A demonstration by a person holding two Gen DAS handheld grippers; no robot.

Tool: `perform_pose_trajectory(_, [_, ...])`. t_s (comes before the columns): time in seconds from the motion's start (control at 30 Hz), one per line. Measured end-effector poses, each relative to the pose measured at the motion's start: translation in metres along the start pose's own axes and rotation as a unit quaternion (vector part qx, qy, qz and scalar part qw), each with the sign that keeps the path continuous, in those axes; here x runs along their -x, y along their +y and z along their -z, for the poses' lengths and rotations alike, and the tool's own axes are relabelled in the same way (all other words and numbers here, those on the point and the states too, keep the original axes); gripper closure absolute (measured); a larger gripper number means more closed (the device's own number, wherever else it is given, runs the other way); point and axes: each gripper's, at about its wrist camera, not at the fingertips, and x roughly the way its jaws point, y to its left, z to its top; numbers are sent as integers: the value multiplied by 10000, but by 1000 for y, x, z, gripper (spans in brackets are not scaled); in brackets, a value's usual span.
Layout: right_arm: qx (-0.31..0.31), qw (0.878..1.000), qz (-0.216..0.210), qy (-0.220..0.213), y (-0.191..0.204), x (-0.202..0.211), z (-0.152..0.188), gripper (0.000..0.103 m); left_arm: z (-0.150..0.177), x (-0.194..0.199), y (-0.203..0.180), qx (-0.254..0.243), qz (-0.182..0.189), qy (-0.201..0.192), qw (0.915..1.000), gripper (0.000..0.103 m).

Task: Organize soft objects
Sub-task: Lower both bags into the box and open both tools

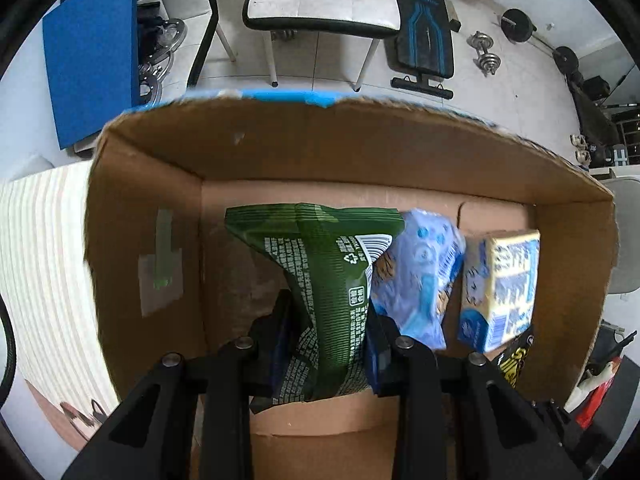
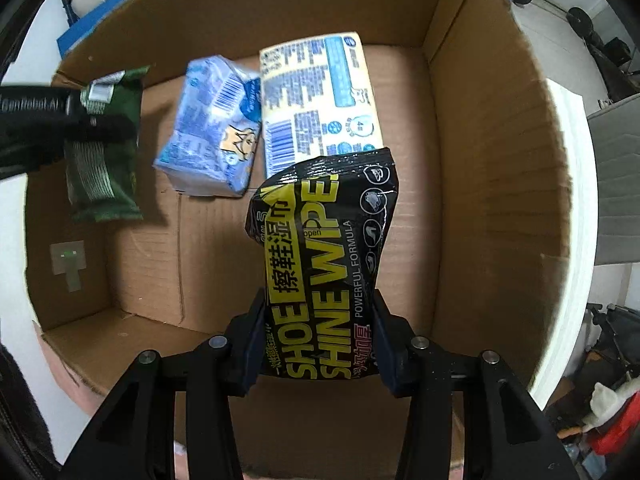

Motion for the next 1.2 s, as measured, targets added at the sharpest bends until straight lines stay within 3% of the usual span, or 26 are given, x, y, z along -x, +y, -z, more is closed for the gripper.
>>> perform_pose_trajectory(0.13, [5,9999,28,143,2,-11,-4,52,-9,-4,-3,-95,-187,153,9997,73])
perform_pose_trajectory(0.2, [-11,9998,43,211,0,-21,-9,52,-10,-4,-3,-93,-111,236,9996,70])
perform_pose_trajectory(0.3, [-98,9992,-19,398,0,-27,-22,44,-12,4,-3,-95,-47,153,9998,50])
perform_pose_trajectory(0.33, [-113,9991,-59,400,0,-26,-25,41,-11,8,-2,-103,-40,67,9999,39])
perform_pose_trajectory(0.5, [-49,10000,21,79,4,-3,-35,15,-5,29,-1,-109,-10,-193,9998,8])
perform_pose_trajectory(0.67, [-11,9997,103,-238,9,22,-39,0,17,53,2,-121,-93,-561,9983,5])
perform_pose_trajectory(0.9, [32,9973,270,-683,13,52,-22,0,64,83,8,-46,-87,-997,9950,4])
perform_pose_trajectory(1.2, [62,9922,175,-1229,19,88,9,0,124,120,5,-123,-166,-1530,9880,4])
